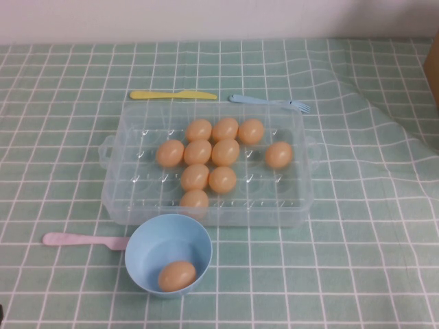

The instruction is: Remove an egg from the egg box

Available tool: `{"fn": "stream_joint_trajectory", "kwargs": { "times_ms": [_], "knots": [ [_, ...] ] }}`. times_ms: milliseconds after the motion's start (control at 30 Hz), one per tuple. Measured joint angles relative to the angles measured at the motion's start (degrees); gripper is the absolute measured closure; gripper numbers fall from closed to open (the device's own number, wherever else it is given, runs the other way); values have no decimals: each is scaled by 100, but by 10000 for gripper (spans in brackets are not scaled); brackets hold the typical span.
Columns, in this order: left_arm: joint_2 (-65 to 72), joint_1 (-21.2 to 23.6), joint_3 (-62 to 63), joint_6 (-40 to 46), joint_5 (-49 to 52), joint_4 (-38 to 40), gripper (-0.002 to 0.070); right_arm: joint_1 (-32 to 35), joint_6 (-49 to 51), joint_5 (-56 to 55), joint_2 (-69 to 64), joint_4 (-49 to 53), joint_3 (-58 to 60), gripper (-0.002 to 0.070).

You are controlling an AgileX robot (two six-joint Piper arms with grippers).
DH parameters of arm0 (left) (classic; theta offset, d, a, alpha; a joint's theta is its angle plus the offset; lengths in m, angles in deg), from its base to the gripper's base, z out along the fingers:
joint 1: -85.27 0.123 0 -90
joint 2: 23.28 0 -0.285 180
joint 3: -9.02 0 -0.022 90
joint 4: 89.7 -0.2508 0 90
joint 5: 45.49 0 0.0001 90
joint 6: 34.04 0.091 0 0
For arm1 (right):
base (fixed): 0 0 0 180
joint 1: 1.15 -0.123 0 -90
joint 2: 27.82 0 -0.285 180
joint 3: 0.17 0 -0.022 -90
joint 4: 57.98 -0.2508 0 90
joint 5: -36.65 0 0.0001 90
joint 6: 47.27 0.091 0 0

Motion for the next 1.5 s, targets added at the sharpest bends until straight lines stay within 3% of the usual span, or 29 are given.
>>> {"fn": "stream_joint_trajectory", "kwargs": {
  "times_ms": [233,567,733,933,1133,1367,1500],
  "knots": [
    [0,0,0,0,4,0,679,0,0,-94,0,-141,0,694],
    [0,0,0,0,4,0,679,0,0,-716,0,-1500,0,694],
    [0,0,0,0,4,0,679,0,0,155,-123,-1766,-557,694],
    [0,0,0,0,4,0,679,0,0,1939,-1579,-1387,-1836,694],
    [0,0,0,0,4,0,679,0,-683,3458,-3552,-830,-2936,694],
    [0,0,0,0,4,0,679,-69,-1694,4145,-5329,-545,-3987,694],
    [0,0,0,0,4,0,679,-629,-1865,4208,-6119,-133,-4547,694]
  ]
}}
